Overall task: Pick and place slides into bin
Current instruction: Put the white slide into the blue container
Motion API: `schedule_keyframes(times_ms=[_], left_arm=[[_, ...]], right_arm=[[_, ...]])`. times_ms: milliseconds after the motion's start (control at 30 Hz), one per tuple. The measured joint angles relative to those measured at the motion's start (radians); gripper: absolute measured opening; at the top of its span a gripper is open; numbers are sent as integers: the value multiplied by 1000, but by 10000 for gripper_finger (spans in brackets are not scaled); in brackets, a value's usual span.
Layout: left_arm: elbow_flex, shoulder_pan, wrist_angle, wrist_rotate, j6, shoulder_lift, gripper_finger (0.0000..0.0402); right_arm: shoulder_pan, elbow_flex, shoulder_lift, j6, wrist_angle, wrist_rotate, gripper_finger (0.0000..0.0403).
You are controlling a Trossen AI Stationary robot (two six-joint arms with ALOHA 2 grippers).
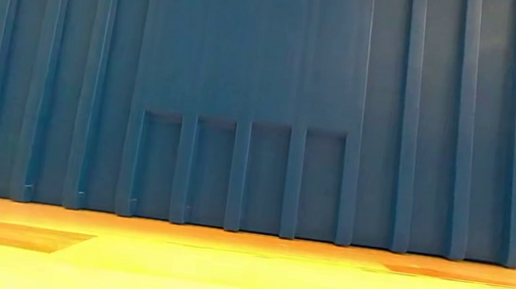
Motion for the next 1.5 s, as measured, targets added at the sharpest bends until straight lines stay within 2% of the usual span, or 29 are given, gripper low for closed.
schedule_keyframes(times_ms=[233,433,700,1000,1167,1300,1400,1500], left_arm=[[0,0,0,0,0,0,138],[0,0,0,0,4,0,138],[0,0,0,6,89,0,138],[0,0,0,31,34,0,138],[0,0,-3,38,-48,5,138],[0,0,-4,51,-57,8,143],[0,0,-1,64,-76,12,167],[0,0,-4,68,-75,13,212]], right_arm=[[19,-2,-96,-44,-38,13,2],[19,-2,-249,-95,-137,56,1],[40,-2,-480,-208,-162,87,1],[63,14,-699,-285,-197,90,0],[103,91,-748,-386,-198,93,0],[138,182,-746,-466,-211,131,0],[159,255,-742,-531,-209,152,0],[185,325,-729,-583,-208,154,0]])
